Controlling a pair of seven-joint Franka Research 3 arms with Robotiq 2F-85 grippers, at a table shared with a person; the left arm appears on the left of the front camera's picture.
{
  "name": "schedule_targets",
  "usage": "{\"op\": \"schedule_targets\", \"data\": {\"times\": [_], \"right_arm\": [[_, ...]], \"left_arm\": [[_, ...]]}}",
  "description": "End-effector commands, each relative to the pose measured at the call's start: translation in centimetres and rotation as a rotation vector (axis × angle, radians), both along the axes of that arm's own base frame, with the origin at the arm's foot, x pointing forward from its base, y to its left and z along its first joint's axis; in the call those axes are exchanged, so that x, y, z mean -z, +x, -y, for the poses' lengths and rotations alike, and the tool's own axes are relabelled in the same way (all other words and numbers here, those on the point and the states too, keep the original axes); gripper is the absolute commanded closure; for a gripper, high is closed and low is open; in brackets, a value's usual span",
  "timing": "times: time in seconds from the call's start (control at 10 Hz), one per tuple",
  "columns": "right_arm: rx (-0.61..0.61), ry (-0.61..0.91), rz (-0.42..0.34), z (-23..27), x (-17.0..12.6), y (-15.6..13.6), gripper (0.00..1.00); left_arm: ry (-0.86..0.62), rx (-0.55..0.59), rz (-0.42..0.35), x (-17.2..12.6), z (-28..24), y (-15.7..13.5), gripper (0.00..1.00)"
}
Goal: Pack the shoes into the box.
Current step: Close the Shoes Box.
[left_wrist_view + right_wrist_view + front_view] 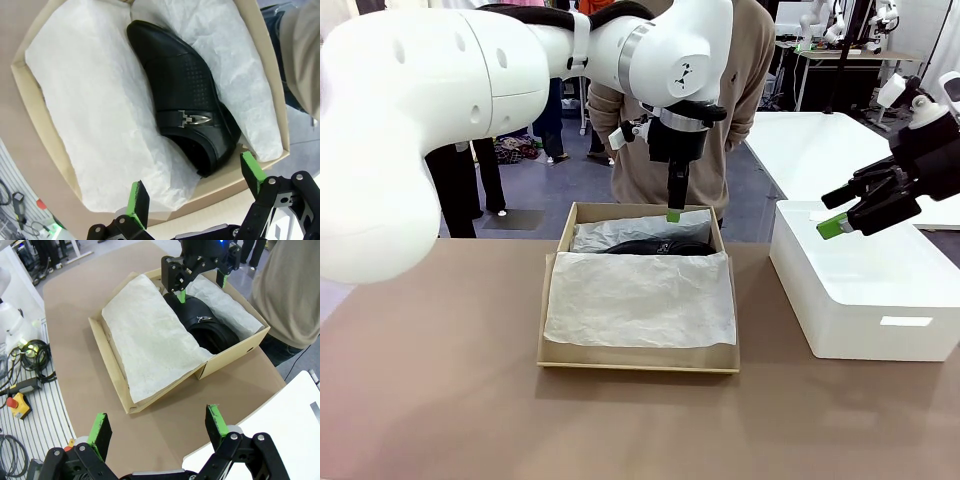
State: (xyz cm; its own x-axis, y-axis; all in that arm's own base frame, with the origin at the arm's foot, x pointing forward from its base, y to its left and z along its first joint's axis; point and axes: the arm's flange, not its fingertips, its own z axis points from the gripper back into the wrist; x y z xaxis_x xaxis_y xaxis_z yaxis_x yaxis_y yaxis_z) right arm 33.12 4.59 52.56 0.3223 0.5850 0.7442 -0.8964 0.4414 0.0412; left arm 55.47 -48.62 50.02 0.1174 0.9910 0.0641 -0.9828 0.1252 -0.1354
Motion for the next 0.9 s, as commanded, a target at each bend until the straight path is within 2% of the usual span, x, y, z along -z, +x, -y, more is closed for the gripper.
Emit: {"op": "schedule_targets", "data": {"times": [0.0, 0.5, 0.7, 0.8], "right_arm": [[-0.026, 0.03, 0.021, 0.1, 0.0, 0.3, 0.0], [-0.026, 0.03, 0.021, 0.1, 0.0, 0.3, 0.0], [-0.026, 0.03, 0.021, 0.1, 0.0, 0.3, 0.0], [-0.026, 0.03, 0.021, 0.1, 0.0, 0.3, 0.0]], "left_arm": [[0.005, -0.011, -0.004, -0.3, -0.2, -0.2, 0.0], [0.0, 0.0, 0.0, 0.0, 0.0, 0.0, 0.0], [0.047, 0.2, 0.02, -2.6, -2.8, -2.0, 0.0], [0.066, 0.284, 0.002, -3.7, -4.5, -2.8, 0.0]]}}
